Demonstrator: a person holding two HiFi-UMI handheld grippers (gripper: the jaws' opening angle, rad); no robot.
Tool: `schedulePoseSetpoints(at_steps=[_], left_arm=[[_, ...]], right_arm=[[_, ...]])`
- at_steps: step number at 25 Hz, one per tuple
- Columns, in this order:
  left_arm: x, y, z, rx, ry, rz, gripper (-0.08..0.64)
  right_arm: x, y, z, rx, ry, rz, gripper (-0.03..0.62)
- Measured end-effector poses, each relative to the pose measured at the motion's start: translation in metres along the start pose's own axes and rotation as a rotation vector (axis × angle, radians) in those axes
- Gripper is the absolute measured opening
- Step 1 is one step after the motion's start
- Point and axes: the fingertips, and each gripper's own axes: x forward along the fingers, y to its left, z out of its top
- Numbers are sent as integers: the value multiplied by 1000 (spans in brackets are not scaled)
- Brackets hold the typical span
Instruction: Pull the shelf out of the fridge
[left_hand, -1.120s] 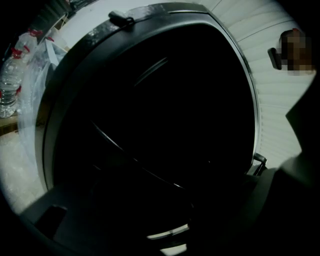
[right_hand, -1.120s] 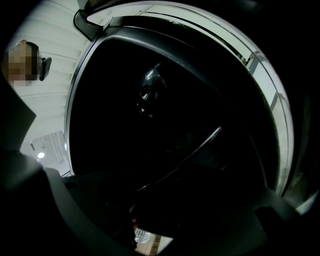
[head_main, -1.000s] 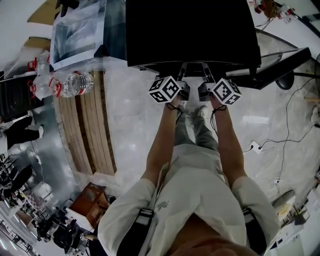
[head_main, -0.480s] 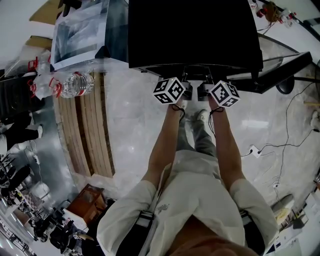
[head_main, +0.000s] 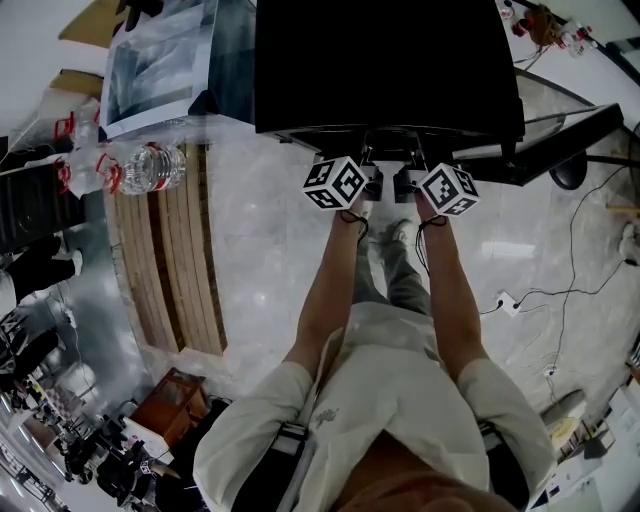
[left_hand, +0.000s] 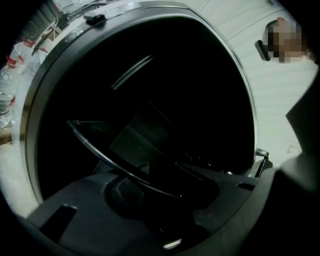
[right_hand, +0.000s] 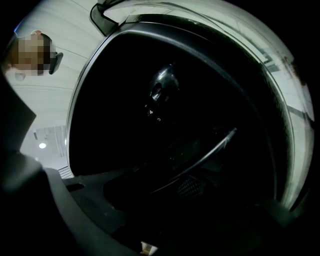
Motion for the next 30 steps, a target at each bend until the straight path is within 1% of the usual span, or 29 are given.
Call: schedulePoseSetpoints(at_steps=[9, 21, 30], left_arm=[[-6, -7, 4, -9, -14, -6, 176], [-23, -21, 10, -10, -26, -9, 178], [-44, -35, 4, -21, -33, 6, 178]], right_arm=[[-6, 10, 7, -21, -8, 26, 155], [-20, 25, 14, -25, -3, 51, 155], [-44, 32, 16, -21, 15, 65, 153]])
